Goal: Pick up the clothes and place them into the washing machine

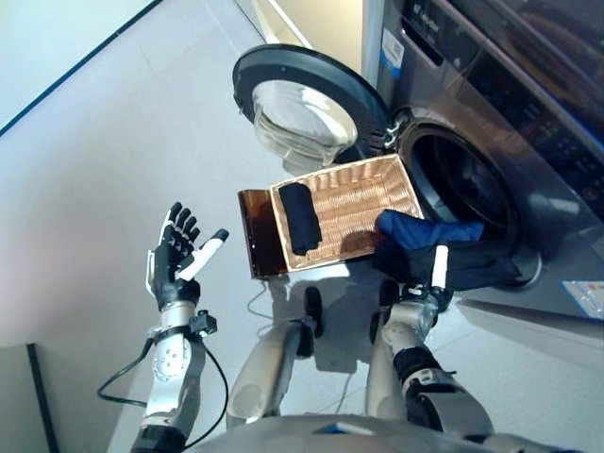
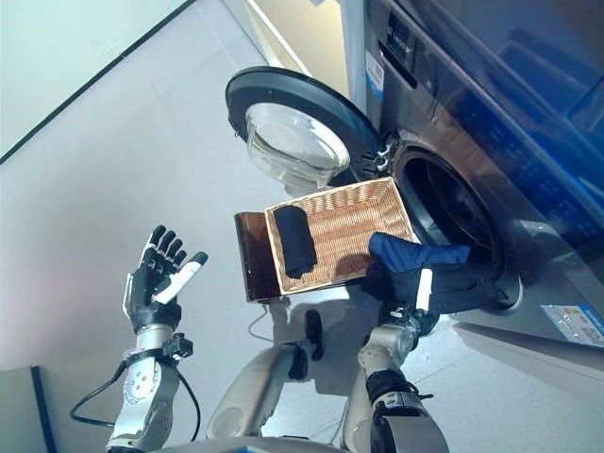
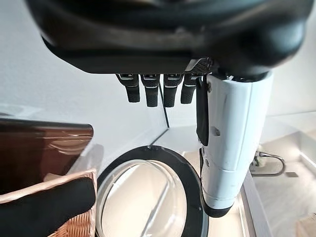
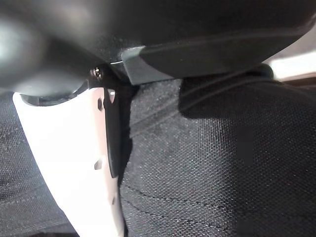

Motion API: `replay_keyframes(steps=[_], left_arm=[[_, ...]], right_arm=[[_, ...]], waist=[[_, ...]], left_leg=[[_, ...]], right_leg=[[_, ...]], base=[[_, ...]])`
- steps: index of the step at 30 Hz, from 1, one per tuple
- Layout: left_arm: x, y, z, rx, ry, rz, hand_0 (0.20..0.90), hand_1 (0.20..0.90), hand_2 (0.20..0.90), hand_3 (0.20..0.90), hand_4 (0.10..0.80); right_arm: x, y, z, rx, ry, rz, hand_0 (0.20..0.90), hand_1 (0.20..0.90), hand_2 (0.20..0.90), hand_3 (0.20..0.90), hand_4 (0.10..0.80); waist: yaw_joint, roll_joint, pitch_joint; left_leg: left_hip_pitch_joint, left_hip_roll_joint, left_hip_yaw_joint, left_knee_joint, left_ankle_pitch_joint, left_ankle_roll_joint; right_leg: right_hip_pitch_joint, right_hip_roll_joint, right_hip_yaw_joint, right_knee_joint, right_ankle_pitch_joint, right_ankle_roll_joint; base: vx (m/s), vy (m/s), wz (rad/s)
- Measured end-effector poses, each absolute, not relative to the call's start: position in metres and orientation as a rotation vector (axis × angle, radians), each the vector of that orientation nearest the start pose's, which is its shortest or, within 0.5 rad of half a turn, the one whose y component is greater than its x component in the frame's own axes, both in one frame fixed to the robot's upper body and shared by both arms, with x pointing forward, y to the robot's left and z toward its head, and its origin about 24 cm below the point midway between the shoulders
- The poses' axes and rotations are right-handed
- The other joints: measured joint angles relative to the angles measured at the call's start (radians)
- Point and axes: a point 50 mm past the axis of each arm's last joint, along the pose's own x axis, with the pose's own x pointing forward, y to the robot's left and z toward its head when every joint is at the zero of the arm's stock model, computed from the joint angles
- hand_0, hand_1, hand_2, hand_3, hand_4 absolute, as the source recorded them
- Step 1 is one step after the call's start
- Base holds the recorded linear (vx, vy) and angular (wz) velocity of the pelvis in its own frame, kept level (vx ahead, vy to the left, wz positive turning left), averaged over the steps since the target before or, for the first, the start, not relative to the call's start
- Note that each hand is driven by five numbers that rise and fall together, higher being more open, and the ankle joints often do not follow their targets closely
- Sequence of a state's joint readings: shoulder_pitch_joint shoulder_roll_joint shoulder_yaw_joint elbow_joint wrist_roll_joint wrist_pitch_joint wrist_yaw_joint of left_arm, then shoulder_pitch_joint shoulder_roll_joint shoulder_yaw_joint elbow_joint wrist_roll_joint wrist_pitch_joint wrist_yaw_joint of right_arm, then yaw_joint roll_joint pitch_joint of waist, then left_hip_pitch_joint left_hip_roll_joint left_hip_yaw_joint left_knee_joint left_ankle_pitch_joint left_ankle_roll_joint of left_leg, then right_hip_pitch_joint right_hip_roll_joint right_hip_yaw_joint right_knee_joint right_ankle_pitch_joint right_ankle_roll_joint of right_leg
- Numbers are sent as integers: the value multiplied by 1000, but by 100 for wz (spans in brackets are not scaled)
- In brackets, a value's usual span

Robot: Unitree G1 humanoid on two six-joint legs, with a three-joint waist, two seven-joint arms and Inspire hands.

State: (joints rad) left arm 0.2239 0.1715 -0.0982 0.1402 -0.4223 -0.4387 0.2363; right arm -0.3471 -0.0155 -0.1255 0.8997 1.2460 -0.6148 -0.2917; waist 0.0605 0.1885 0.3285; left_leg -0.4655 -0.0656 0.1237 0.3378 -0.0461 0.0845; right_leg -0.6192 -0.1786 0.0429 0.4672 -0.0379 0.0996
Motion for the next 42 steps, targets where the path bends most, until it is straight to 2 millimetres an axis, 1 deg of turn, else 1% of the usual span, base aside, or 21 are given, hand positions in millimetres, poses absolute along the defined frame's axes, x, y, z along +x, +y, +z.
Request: replay_keyframes(steps=[2, 3, 5, 7, 9, 10, 11, 12, 13, 14, 15, 17, 18, 21, 25, 30, 35, 37, 38, 40, 42], left_arm=[[193, 198, -1, -249, -34, 319, 900, 900, 900, 900, 800], [193, 198, -1, -251, -34, 316, 900, 900, 900, 900, 800], [192, 198, -1, -250, -36, 309, 900, 900, 900, 900, 800], [192, 197, -1, -250, -38, 291, 900, 900, 900, 900, 800], [193, 197, 2, -246, -52, 270, 900, 900, 900, 900, 800], [191, 198, 6, -246, -79, 266, 900, 900, 900, 900, 800], [191, 199, 7, -245, -87, 270, 900, 900, 900, 900, 800], [192, 200, 8, -233, -86, 253, 900, 900, 900, 900, 800], [193, 202, 9, -223, -93, 247, 900, 900, 900, 900, 800], [193, 204, 11, -209, -98, 236, 900, 900, 900, 900, 800], [192, 208, 12, -207, -103, 243, 900, 900, 900, 900, 800], [191, 210, 12, -208, -100, 250, 900, 900, 900, 900, 800], [192, 210, 13, -209, -103, 246, 900, 900, 900, 900, 800], [199, 208, 17, -212, -124, 235, 900, 900, 900, 900, 800], [202, 207, 19, -214, -136, 229, 900, 900, 900, 900, 800], [201, 207, 18, -222, -132, 227, 900, 900, 900, 900, 800], [200, 205, 17, -244, -130, 235, 900, 900, 900, 900, 800], [200, 204, 17, -252, -129, 237, 900, 900, 900, 900, 800], [201, 202, 17, -259, -130, 240, 900, 900, 900, 900, 800], [199, 203, 15, -258, -121, 243, 900, 900, 900, 900, 800], [198, 204, 14, -254, -118, 250, 900, 900, 900, 900, 800]], right_arm=[[268, -219, -44, 1068, 59, -995, 200, 200, 200, 200, 300], [271, -219, -42, 1078, 53, -999, 200, 200, 200, 200, 300], [279, -227, -30, 1069, 6, -989, 200, 200, 200, 200, 300], [285, -236, -20, 1084, -23, -1021, 200, 200, 200, 200, 300], [294, -255, -2, 1117, -82, -1065, 200, 200, 200, 200, 300], [300, -269, 15, 1077, -149, -1077, 200, 200, 200, 200, 300], [303, -277, 25, 1054, -193, -1072, 200, 200, 200, 200, 300], [309, -291, 41, 1057, -220, -1093, 200, 200, 200, 200, 300], [314, -308, 58, 1074, -253, -1138, 392, 392, 392, 392, 437], [320, -323, 77, 1100, -287, -1168, 900, 900, 900, 900, 800], [326, -333, 97, 1126, -333, -1172, 900, 900, 900, 900, 800], [330, -336, 112, 1156, -373, -1160, 900, 900, 900, 900, 800], [330, -337, 114, 1155, -384, -1160, 900, 900, 900, 900, 800], [329, -341, 119, 1102, -403, -1144, 900, 900, 900, 900, 800], [333, -339, 127, 1018, -430, -1072, 900, 900, 900, 900, 800], [334, -337, 119, 985, -396, -1044, 900, 900, 900, 900, 800], [331, -336, 108, 950, -375, -1034, 900, 900, 900, 900, 800], [329, -331, 99, 935, -353, -1024, 900, 900, 900, 900, 800], [327, -329, 90, 912, -323, -1024, 900, 900, 900, 900, 800], [321, -314, 60, 879, -220, -1010, 900, 900, 900, 900, 800], [313, -295, 30, 833, -106, -967, 900, 900, 900, 900, 800]], waist=[[10, 18, 3], [11, 21, 3], [13, 27, 3], [20, 35, -3], [40, 51, -12], [49, 68, -24], [55, 75, -24], [67, 91, -28], [77, 100, -33], [91, 107, -39], [99, 109, -40], [98, 110, -41], [95, 110, -41], [94, 110, -40], [94, 107, -38], [89, 104, -37], [86, 100, -38], [78, 96, -38], [71, 90, -37], [63, 65, -40], [65, 33, -56]], left_leg=[[0, 0, 3, 3, -4, 0], [0, 0, 3, 3, -5, 0], [0, -1, 3, 0, -5, 1], [0, -3, 5, -13, -5, 3], [1, -5, 8, -29, -5, 6], [-11, -16, 2, -37, 4, 9], [-13, -18, 2, -43, 8, 11], [-13, -24, 2, -52, 17, 13], [-12, -34, 0, -62, 22, 16], [-14, -40, 3, -68, 27, 17], [-13, -46, 9, -76, 32, 26], [-13, -54, 11, -86, 39, 36], [-13, -58, 15, -89, 40, 39], [-11, -68, 19, -100, 44, 47], [2, -70, 20, -102, 44, 48], [24, -70, 14, -118, 43, 41], [24, -69, -4, -116, 45, 39], [27, -69, -19, -115, 52, 40], [34, -67, -25, -115, 53, 39], [62, -63, -35, -122, 53, 36], [76, -57, -36, -145, 56, 23]], right_leg=[[-1, 0, 3, 2, 1, 0], [-1, 0, 3, 2, 1, 0], [-1, -1, 4, 0, 0, 0], [-2, -3, 4, -7, 3, 3], [-3, -6, 5, -13, 7, 9], [-18, -13, 6, -16, 8, 11], [-22, -14, 8, -18, 8, 11], [-25, -19, 8, -20, 14, 12], [-28, -27, 11, -20, 16, 13], [-34, -30, 17, -23, 18, 16], [-38, -35, 26, -27, 22, 26], [-38, -42, 28, -35, 27, 33], [-35, -46, 28, -41, 33, 42], [-34, -57, 32, -52, 38, 50], [-25, -58, 32, -52, 38, 51], [-8, -58, 27, -54, 28, 44], [3, -58, 17, -49, 28, 43], [14, -59, 2, -50, 28, 42], [26, -59, -4, -50, 27, 42], [55, -54, -7, -52, 18, 51], [61, -50, -13, -59, 11, 42]], base=[[52, -9, -6], [57, -6, -2], [55, -1, 0], [47, -5, 0], [32, 6, 4], [16, 12, 8], [35, 21, 12], [23, 14, 10], [32, 20, 9], [0, 0, 0], [20, 8, -5], [30, 14, 0], [47, 27, 6], [12, 7, 2], [0, 0, 0], [-6, -4, 0], [-13, -24, 9], [-3, -51, 19], [10, -44, 25], [19, -44, 9], [36, -56, -1]])
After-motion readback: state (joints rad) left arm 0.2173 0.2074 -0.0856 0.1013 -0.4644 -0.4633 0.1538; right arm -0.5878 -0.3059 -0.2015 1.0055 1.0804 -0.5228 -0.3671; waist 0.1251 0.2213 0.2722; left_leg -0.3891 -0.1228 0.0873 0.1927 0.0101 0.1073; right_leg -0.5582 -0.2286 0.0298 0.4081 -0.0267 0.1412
